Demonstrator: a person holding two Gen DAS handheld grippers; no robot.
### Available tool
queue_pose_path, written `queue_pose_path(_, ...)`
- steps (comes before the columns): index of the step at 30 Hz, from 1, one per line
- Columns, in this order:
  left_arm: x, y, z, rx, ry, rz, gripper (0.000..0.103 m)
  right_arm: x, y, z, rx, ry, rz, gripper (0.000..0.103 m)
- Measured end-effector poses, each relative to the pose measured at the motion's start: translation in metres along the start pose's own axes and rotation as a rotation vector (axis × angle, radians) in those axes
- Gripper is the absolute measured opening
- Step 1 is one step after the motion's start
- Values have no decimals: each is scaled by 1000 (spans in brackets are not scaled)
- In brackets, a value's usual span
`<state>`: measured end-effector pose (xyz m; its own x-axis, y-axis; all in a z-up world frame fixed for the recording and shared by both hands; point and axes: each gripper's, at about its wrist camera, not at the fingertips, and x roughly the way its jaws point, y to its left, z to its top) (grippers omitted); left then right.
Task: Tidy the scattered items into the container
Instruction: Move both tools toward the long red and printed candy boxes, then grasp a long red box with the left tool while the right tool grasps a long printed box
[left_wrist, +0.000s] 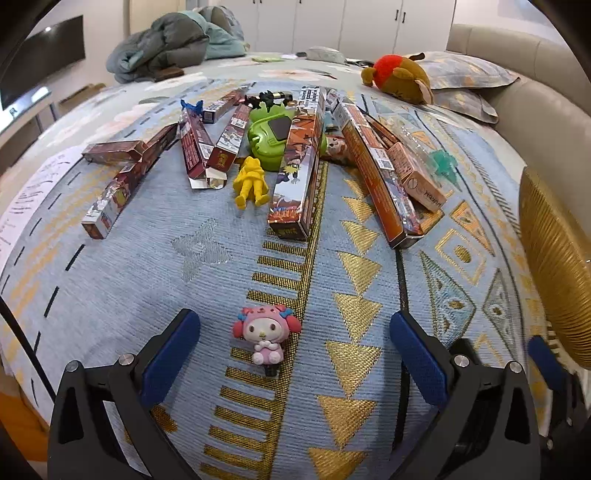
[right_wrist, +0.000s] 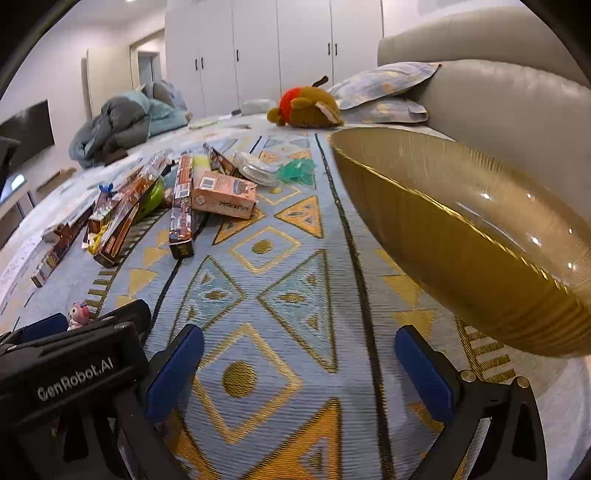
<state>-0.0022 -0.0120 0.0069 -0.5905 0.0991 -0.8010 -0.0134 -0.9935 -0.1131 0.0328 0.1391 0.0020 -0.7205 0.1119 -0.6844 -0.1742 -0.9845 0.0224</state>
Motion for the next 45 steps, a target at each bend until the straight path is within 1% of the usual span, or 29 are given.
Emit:
queue_pose_path(2,-7,15,6,-56,-17,3,103,5,3,7,3,44,62,103)
queue_pose_path(4,-24,43,14,-154,-98,40,103,9,10,13,-44,62,140,103)
queue_pose_path(6,-37,69,21,-230,-160,44,103,12,21,19,-107,64,246,103)
queue_pose_path(7,-43,84,26,-255,-188,51,103,13,30,24,-150,67,326,103)
queue_pose_path(8,-45,92,27,-261,-204,64,103,16,36,27,-179,88,374,103)
queue_pose_path(9,-44,104,32,-245,-212,96,103,19,45,28,-202,98,394,103)
queue_pose_path(10,-39,108,36,-213,-202,123,103,23,51,31,-215,92,394,103)
queue_pose_path(12,-24,113,41,-127,-162,184,103,36,58,37,-209,113,352,103)
queue_pose_path(14,-12,117,41,-67,-142,213,103,47,57,46,-137,124,303,103)
queue_pose_path(17,6,114,42,24,-109,205,103,61,54,56,-69,156,258,103)
queue_pose_path(18,15,110,41,59,-72,187,103,66,57,60,-81,172,241,103)
queue_pose_path(19,20,108,41,81,-65,186,103,71,63,63,-108,189,215,103)
queue_pose_path(20,19,109,41,79,-77,173,103,75,69,65,-139,201,195,103)
queue_pose_path(21,20,115,45,57,-59,141,103,78,71,68,-139,206,190,103)
queue_pose_path(23,23,125,48,16,-45,93,103,81,67,70,-106,219,187,103)
queue_pose_path(24,24,126,50,4,-38,91,103,82,67,70,-102,223,180,103)
queue_pose_path(29,37,130,65,-78,-11,150,103,89,71,77,-99,229,180,103)
queue_pose_path(31,41,128,67,-73,-8,168,103,92,70,79,-93,225,188,103)
queue_pose_path(35,39,126,65,-71,-4,167,103,91,74,78,-111,210,169,103)
queue_pose_path(36,38,125,64,-68,-8,172,102,90,74,78,-113,205,168,103)
queue_pose_path(37,35,125,64,-66,-18,176,95,88,75,78,-116,196,165,103)
queue_pose_path(38,32,125,63,-67,-32,184,81,86,76,77,-121,186,173,95)
queue_pose_path(39,27,126,60,-72,-55,204,74,82,78,78,-128,173,185,82)
queue_pose_path(40,24,127,58,-70,-68,206,63,78,82,77,-151,157,202,75)
queue_pose_path(41,23,128,59,-60,-74,203,55,75,87,75,-185,146,202,64)
queue_pose_path(42,22,127,57,-31,-80,198,54,72,93,74,-219,134,192,55)
queue_pose_path(43,21,125,57,-8,-82,191,46,67,104,71,-277,113,185,47)
queue_pose_path(44,20,124,57,9,-83,186,37,63,112,69,-322,98,182,32)
queue_pose_path(45,18,122,57,37,-85,183,31,59,121,66,-371,80,158,25)
